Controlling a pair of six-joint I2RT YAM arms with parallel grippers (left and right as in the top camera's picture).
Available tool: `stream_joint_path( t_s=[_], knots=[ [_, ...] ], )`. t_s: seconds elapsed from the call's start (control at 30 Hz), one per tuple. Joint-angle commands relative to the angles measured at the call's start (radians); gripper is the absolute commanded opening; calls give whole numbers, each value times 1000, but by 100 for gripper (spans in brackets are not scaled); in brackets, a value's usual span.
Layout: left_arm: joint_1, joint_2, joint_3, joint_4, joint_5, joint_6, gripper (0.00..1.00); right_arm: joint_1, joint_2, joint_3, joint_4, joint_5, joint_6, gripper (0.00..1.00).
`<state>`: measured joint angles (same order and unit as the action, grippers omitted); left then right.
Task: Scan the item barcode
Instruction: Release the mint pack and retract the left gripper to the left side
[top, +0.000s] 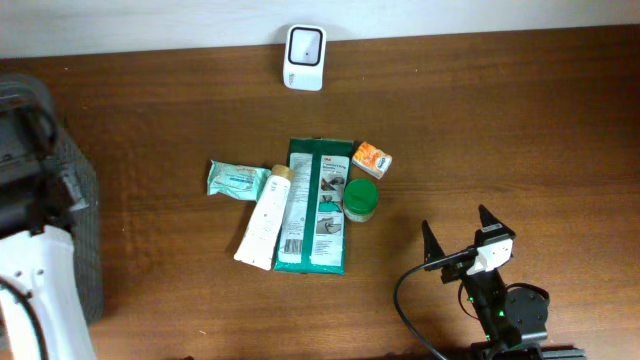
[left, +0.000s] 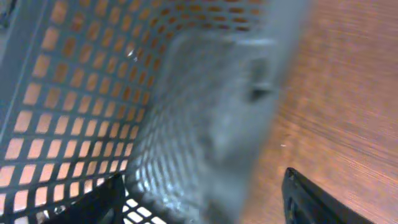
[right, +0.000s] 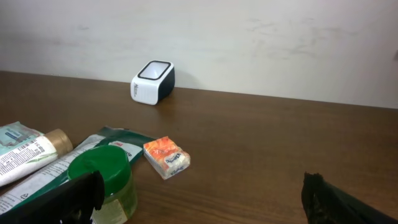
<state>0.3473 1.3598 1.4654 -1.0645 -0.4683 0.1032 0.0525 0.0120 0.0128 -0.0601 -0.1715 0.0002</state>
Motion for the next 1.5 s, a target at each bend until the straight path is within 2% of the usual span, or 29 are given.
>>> stream_joint_path(
  t_s=[0.0,0.1,0.2,0.27,0.4,0.43,0.53,0.67,0.77,0.83,0.87,0.93,0.97,1.0,1.07,1.1,1.17,1.47],
  knots=[
    [17,5,-7,74,263,163,60,-7,-6,-7,-3,-8,0,98],
    [-31,-12,-7,164,324,191,64,-7,-6,-7,-4,-8,0,98],
    [-51,7,-16,120,481,190,65,-7,-6,-7,-4,-8,0,98],
    [-51,32,-35,93,473,190,63,-7,-6,-7,-4,-8,0,98],
    [-25,34,-75,93,337,190,64,-7,-6,-7,-4,-8,0,98],
    [15,34,-76,113,290,190,66,-7,-6,-7,-3,-8,0,98],
    [125,40,-76,175,320,191,68,-7,-6,-7,-4,-8,0,98],
    [159,101,-76,187,331,191,67,-7,-6,-7,-4,-8,0,98],
    [154,113,-74,198,455,192,65,-7,-6,-7,-4,-8,0,98],
    [116,85,-74,201,577,231,65,-7,-6,-7,-3,-8,0,98],
    [90,73,-74,199,592,231,66,-7,-6,-7,-4,-8,0,98],
    [34,61,-74,195,608,227,69,-7,-6,-7,-4,-8,0,98],
    [-8,61,-74,193,607,227,96,-7,-6,-7,-4,-8,0,98],
    [-30,61,-74,193,607,227,100,-7,-6,-7,-4,-8,0,98],
    [-39,64,-74,197,602,186,99,-7,-6,-7,-4,-8,0,98],
    [-26,74,-74,207,600,87,99,-7,-6,-7,-4,-8,0,98],
    [-17,99,-74,230,600,-3,99,-7,-6,-7,-4,-8,0,98],
    [-19,198,-74,241,610,-13,99,-7,-6,-7,-4,-8,0,98]
  ],
)
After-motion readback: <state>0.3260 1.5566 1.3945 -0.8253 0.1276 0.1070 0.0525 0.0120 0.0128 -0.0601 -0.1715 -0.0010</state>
